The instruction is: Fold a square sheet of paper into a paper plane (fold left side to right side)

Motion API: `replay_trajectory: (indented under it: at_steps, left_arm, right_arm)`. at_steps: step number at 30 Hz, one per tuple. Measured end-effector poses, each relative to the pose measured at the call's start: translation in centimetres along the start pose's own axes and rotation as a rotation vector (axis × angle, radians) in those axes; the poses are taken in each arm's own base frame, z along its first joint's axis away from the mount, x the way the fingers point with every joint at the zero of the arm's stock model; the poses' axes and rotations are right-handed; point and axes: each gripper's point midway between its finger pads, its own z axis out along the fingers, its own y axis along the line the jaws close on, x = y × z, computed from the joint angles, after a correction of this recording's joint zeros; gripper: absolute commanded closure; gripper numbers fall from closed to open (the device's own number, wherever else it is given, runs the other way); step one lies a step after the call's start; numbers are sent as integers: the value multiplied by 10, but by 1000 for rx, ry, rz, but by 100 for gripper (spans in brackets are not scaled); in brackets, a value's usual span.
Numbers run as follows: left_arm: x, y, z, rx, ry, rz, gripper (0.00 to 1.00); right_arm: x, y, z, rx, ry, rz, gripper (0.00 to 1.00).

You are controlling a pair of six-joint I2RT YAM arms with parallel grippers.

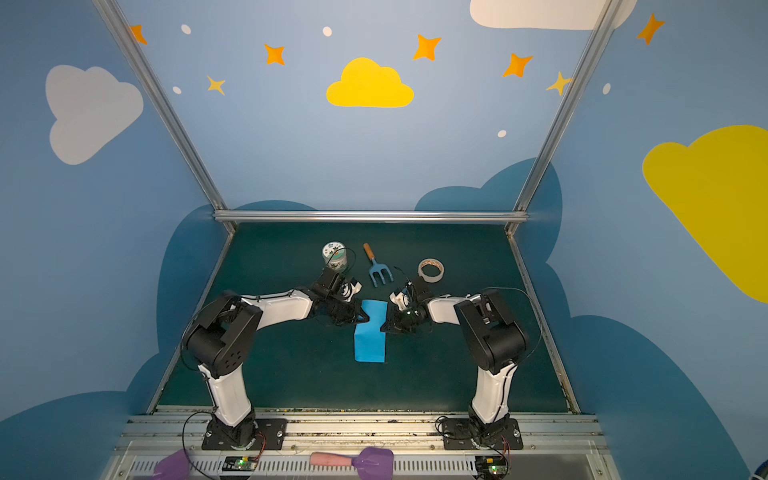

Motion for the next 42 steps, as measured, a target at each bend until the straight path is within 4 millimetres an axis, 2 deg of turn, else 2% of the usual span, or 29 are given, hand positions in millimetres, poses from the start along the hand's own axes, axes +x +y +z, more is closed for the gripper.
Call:
replay_trajectory:
  at_steps: [3, 10, 15, 17, 20, 23, 26, 29, 31, 36, 42]
  left_arm:
    - [5, 19, 2, -41, -9, -36, 96]
    - [1, 27, -3, -34, -60, -55, 96]
    - [-7, 45, -24, -97, -119, -91, 96]
    - [-11, 46, -32, -108, -140, -93, 96]
    - [-18, 33, -42, -91, -161, -62, 96]
    - [-29, 6, -44, -53, -175, 4, 96]
    - [-38, -22, -41, -12, -176, 74, 96]
    - [-44, -33, -28, -1, -162, 111, 96]
    - [-44, -26, -18, -16, -143, 107, 96]
    - [-38, 16, 5, -102, -86, 47, 96]
    - [-47, 32, -1, -174, -111, 48, 96]
  right_arm:
    - [0, 0, 0, 0, 0, 0, 100]
    - [0, 0, 0, 0, 0, -5, 100]
    - [1, 0, 0, 2, 3, -11, 100]
    - [1, 0, 0, 2, 3, -12, 100]
    - [1, 0, 0, 2, 3, -13, 100]
    - [1, 0, 0, 2, 3, -14, 100]
    - [1, -1, 0, 3, 4, -13, 100]
    - [1, -1, 0, 6, 5, -11, 100]
    - [2, -2, 0, 9, 9, -7, 100]
    - [2, -2, 0, 12, 12, -4, 100]
    - [2, -3, 0, 18, 11, 0, 100]
